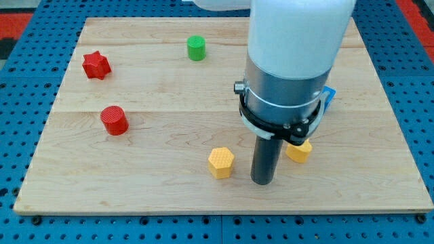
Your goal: Move yellow blocks towards red circle
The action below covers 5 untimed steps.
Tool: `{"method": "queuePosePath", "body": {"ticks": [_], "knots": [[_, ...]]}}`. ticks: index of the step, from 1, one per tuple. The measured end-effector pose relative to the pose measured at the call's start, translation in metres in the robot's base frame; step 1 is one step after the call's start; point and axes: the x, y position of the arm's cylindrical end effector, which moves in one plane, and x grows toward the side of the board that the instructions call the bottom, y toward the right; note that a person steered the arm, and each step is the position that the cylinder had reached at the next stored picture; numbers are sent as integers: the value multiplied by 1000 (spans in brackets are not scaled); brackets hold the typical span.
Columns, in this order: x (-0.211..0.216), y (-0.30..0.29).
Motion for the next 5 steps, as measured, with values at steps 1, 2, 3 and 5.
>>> {"method": "queuePosePath", "body": {"ticks": [1,2,3,5], "knots": [[-20,-62],[-55,-118],[-45,-110],[-14,63]]}}
